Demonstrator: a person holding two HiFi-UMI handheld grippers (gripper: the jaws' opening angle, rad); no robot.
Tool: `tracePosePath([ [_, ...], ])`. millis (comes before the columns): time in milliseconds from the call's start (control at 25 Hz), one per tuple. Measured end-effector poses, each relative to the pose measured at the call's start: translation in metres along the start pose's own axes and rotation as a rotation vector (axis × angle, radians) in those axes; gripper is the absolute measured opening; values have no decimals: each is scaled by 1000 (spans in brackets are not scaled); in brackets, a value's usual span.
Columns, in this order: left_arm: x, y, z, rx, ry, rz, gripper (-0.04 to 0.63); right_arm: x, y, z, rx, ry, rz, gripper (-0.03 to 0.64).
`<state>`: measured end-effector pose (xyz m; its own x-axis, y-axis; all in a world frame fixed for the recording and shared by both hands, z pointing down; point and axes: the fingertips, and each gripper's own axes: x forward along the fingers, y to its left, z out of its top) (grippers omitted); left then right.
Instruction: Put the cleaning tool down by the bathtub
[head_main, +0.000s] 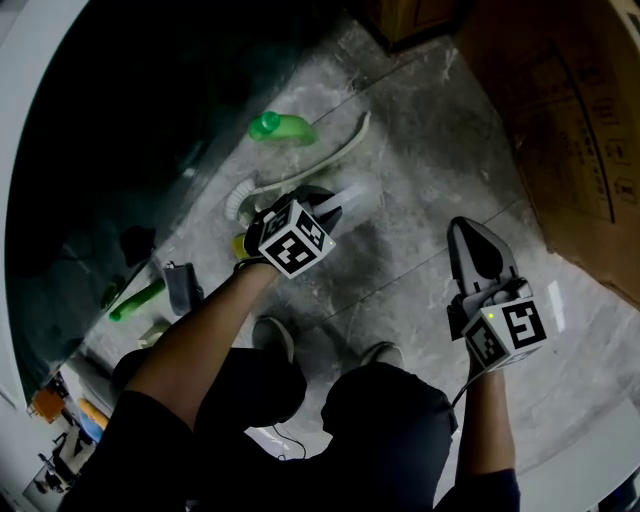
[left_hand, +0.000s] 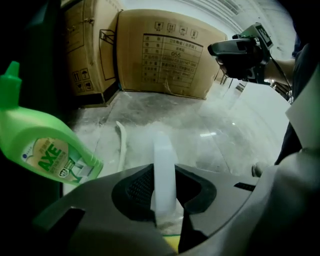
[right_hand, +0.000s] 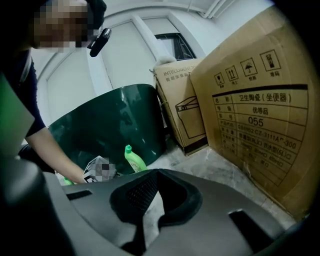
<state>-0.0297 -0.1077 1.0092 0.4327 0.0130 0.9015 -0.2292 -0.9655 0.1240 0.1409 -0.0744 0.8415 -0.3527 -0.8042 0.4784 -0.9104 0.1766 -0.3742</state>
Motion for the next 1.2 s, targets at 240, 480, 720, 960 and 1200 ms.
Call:
tracePosePath([
  [240, 16, 3, -3, 14, 31, -3, 101, 4, -8, -10, 5, 3, -6, 5],
  [480, 27, 1, -2, 35, 34, -2, 101, 9, -4, -10, 45, -28, 9, 5],
  [720, 32, 1, 1, 24, 19, 9, 103, 14, -5, -15, 51, -30, 14, 5],
  [960, 35, 2, 2, 16, 14, 18, 103, 14, -4, -15, 51, -36, 14, 5],
  [1200, 33, 1, 2, 11, 22, 8, 106, 11, -8, -17, 58, -28, -1, 5],
])
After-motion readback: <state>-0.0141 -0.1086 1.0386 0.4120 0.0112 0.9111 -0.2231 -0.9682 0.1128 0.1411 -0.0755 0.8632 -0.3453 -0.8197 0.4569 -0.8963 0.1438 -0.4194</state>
